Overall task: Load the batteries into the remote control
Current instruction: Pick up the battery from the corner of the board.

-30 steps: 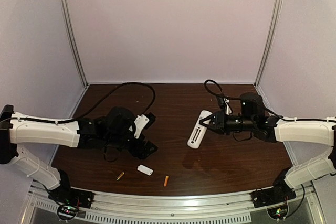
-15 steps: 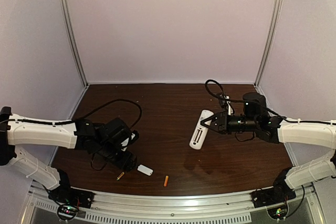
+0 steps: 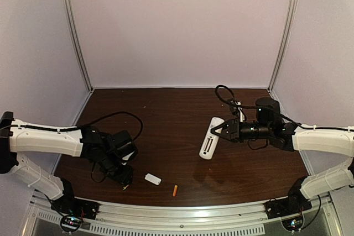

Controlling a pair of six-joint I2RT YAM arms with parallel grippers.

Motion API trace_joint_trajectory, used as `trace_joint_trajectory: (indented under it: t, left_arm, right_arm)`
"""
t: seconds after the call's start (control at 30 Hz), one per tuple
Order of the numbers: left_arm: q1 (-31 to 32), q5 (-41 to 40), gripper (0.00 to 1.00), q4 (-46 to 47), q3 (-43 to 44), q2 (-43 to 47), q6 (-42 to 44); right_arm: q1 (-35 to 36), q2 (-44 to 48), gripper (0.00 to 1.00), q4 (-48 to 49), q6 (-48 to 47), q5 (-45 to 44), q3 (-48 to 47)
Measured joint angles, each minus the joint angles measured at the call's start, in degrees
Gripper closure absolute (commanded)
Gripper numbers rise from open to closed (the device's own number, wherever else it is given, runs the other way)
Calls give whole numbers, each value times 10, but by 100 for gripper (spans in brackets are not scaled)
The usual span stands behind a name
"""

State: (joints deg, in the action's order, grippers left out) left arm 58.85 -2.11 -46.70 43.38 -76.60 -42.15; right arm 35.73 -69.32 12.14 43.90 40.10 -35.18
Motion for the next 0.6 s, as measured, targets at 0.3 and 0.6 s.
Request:
trace_joint_trajectory:
  t: [0.3, 0.6]
  left_arm:
    - [0, 10, 57, 5, -29, -17, -15]
    - [0, 15, 75, 31, -40, -30, -19]
  right_arm:
    - [0, 0, 100, 0, 0, 5, 0]
    - [0, -12, 100, 3, 5, 7, 0]
